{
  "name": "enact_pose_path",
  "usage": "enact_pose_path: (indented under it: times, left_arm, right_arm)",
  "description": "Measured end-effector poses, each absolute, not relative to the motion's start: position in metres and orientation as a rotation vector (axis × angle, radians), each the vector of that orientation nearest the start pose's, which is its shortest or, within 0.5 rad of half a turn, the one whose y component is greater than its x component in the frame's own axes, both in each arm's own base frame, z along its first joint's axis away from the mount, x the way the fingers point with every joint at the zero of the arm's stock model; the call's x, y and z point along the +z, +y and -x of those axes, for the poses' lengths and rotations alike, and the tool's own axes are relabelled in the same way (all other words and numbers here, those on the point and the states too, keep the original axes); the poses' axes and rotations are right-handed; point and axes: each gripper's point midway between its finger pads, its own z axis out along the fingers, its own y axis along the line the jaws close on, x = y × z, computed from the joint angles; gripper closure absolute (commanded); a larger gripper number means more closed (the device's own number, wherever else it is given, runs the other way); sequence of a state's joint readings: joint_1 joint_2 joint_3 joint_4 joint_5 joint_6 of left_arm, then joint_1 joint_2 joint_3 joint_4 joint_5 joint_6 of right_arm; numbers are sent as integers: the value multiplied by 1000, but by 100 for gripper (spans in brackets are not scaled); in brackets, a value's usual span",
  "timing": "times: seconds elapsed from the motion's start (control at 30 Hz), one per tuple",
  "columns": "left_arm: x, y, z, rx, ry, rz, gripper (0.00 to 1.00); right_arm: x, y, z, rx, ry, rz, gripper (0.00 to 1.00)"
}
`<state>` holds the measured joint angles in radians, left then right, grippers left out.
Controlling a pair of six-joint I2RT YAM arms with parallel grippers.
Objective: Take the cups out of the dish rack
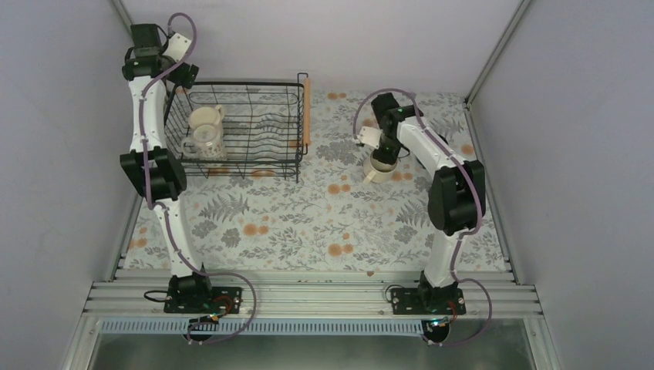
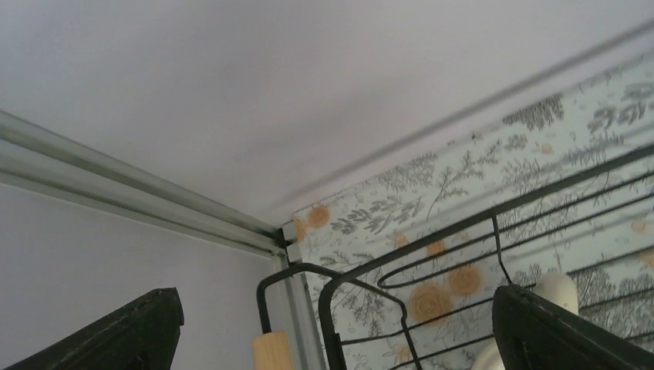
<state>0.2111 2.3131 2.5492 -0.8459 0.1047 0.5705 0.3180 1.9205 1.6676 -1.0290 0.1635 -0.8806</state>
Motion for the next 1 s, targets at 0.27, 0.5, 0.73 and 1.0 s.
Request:
enact_pose_path:
  times: [0.27,0.5,0.73,1.0]
  left_arm:
    - [241,109,-609,334,2242,-600,0]
    - [171,93,-600,271,2397,-753,0]
    - [148,61,-592,231,2444,-892,0]
    - [147,34,-599,243,2407,-973,0]
  right_arm:
    - [66,88,-392,-292,2598,1682,96]
    - [51,70,-388,-289,2690,1651,93]
    - [51,58,-387,-291,2729,1620,67]
    - [45,54,-382,-289,2750,1623,43]
